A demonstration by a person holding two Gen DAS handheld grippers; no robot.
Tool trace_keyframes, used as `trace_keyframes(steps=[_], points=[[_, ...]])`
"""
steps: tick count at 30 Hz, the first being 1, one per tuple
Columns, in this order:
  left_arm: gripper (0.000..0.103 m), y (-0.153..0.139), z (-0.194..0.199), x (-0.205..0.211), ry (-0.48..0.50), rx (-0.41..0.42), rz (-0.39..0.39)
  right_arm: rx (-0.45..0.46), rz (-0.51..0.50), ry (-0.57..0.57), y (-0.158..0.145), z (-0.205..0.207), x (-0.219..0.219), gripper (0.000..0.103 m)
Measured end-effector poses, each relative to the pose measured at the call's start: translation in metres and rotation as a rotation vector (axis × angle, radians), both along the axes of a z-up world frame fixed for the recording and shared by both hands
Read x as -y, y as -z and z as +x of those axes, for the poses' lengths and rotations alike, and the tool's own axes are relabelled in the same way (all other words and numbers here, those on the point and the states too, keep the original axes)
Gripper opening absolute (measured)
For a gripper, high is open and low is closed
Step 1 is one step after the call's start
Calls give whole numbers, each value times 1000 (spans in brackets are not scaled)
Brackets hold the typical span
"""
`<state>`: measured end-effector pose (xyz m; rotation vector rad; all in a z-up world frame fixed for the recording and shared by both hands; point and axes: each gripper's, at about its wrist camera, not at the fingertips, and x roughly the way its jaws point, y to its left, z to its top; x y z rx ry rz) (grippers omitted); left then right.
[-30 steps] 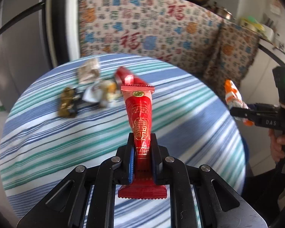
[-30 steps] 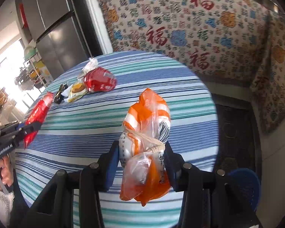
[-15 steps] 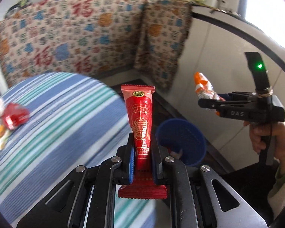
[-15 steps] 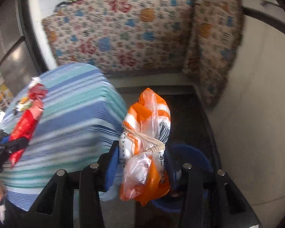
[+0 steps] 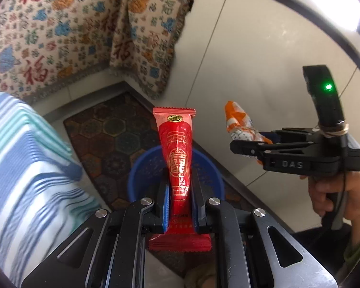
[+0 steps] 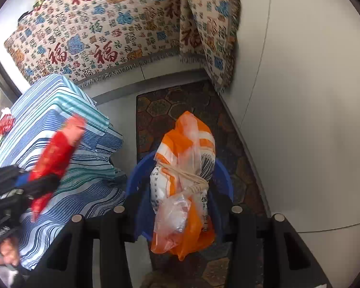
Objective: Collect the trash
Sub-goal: 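Carry red wrapper and orange-white bag to the wastebasket and open both tools, then move both tools back toward the table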
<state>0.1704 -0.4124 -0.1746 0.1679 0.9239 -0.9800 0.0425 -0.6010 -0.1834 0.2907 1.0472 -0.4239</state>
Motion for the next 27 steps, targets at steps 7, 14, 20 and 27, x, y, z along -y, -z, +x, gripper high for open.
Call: trace_keyframes(steps=[7, 14, 20, 27], points=[[36, 32, 13, 42, 29, -19, 3, -18, 41, -9, 18, 3, 10, 50], [85, 27, 24, 38, -14, 7, -32, -4, -11, -15, 15, -3, 14, 65], [92, -38, 17, -30, -92, 59, -88, 104, -185, -17, -24, -5, -6, 65], [100, -65, 1, -161, -259, 183, 26, 270, -312, -125, -66, 32, -83, 70]])
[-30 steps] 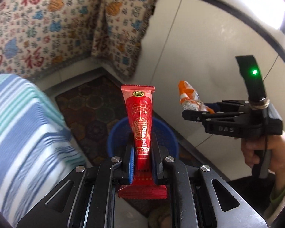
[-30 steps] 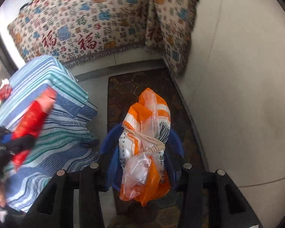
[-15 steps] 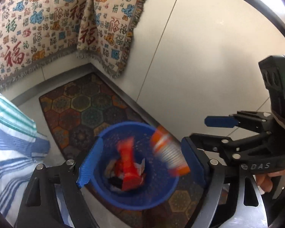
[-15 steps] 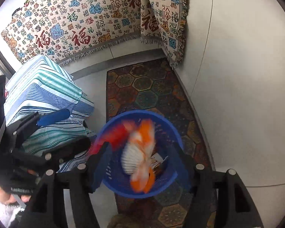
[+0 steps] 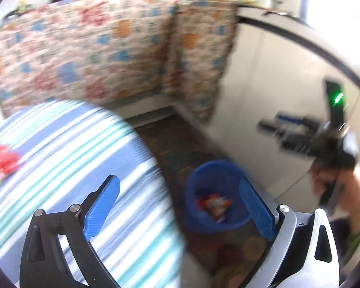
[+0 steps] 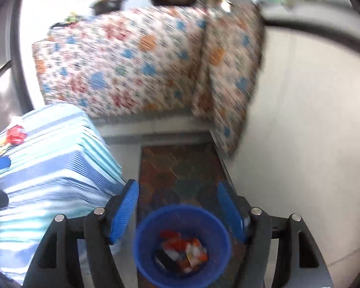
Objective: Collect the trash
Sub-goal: 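Move both tools back toward the table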
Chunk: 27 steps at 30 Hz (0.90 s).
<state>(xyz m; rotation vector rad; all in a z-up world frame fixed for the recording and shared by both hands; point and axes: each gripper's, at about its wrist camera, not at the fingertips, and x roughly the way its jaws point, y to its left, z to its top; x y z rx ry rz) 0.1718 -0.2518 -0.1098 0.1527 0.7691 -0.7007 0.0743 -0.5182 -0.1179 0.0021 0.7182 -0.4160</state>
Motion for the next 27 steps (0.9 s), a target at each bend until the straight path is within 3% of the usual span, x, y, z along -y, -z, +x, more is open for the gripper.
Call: trace_keyframes(steps=[3, 7, 13, 16, 21, 27], points=[[100, 21, 6, -70, -121, 9, 110, 20, -59, -100, -4, 28, -57, 73], [100, 41, 24, -152, -287, 9, 218, -3, -18, -251, 9, 68, -130, 74], [99, 60, 61, -243, -510, -22, 245, -137, 54, -493, 48, 114, -248, 74], [99, 69, 77, -265, -556, -57, 249, -202, 24, -553, 68, 136, -291, 74], [99, 74, 86, -279, -597, -77, 291, -237, 67, -573, 83, 166, -319, 74], [103, 77, 87, -283, -605, -96, 238, -265, 72, -574, 97, 183, -332, 74]])
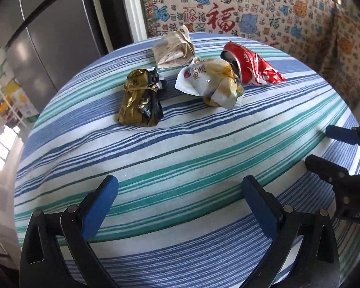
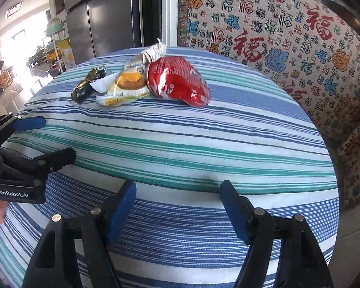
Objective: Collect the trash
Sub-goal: 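Move both tools back toward the table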
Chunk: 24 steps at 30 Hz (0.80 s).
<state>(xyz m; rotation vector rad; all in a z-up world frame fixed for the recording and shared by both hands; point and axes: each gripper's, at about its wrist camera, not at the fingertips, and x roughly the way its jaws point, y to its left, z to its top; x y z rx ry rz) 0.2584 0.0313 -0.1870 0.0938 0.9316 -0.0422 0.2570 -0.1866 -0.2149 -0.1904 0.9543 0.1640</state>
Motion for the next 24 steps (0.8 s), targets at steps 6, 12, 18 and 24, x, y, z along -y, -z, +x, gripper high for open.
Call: trace_keyframes(steps=[6, 12, 18, 24], points=[[103, 2, 3, -6, 4, -13, -43, -7, 23, 0, 0, 1, 3, 76], [103, 2, 2, -6, 4, -14, -46, -7, 23, 0, 1, 2, 2, 76], [103, 1, 3, -8, 24, -18, -53, -8, 24, 1, 2, 4, 3, 76], [103, -3, 21, -30, 119, -72, -53, -13, 28, 1, 3, 6, 5, 80]])
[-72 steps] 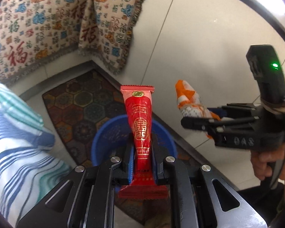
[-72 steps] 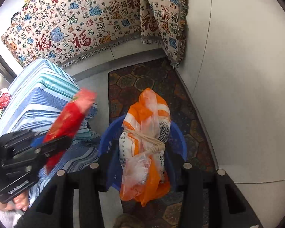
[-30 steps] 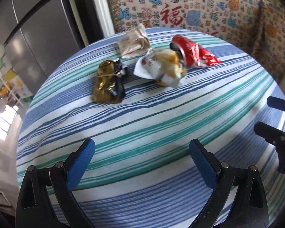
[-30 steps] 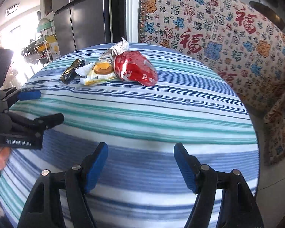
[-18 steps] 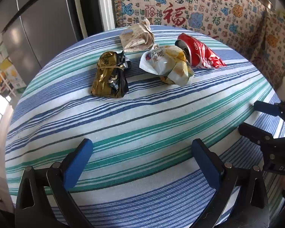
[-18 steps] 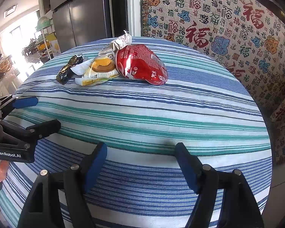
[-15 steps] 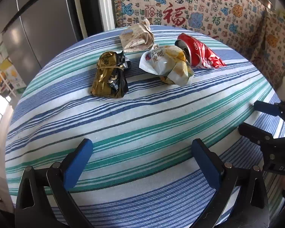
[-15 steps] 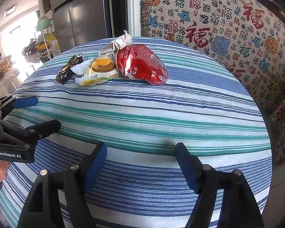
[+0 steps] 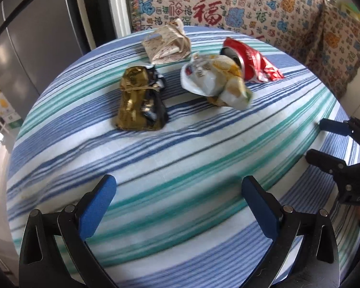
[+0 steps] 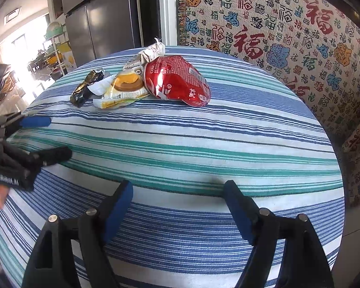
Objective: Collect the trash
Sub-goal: 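Move both tools back toward the table, then grasp the gold-black wrapper with left tool while right tool grasps the red Coke can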
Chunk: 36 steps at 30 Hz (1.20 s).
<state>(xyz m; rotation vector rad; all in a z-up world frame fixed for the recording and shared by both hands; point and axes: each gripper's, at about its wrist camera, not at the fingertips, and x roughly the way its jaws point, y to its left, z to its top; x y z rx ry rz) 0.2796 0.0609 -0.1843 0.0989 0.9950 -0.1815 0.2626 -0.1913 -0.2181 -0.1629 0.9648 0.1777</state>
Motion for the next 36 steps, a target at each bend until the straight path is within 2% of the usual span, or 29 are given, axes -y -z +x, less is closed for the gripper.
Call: trace_keyframes(steps=[4, 9, 13, 19, 20, 24, 27, 28, 29, 30, 36], points=[[103, -2, 18, -23, 23, 11, -5, -5, -2, -4, 0, 3, 2, 85], [103, -6, 38, -37, -44, 44, -56, -23, -9, 1, 2, 16, 4, 95], [103, -3, 65, -30, -62, 48, -6, -43, -7, -13, 5, 41, -2, 103], [101, -4, 83, -27, -94, 56, -7, -92, -30, -21, 9, 88, -18, 103], [98, -4, 83, -26, -88, 61, -5, -82, -49, -33, 8, 94, -23, 103], [89, -7, 82, -26, -86, 77, -10, 58, -131, -69, -6, 103, -42, 103], [74, -8, 83, -26, -90, 87, -19, 70, -161, -98, -2, 117, -52, 98], [64, -8, 83, -25, -86, 93, -22, 67, -159, -103, 1, 120, -52, 91], [49, -9, 82, -25, -80, 99, -25, 48, -148, -115, 4, 124, -52, 76], [44, -10, 81, -26, -75, 105, -34, 65, -161, -111, 3, 125, -52, 71], [41, -10, 77, -39, -108, 110, -81, 70, -24, -54, -19, 106, -26, 65]])
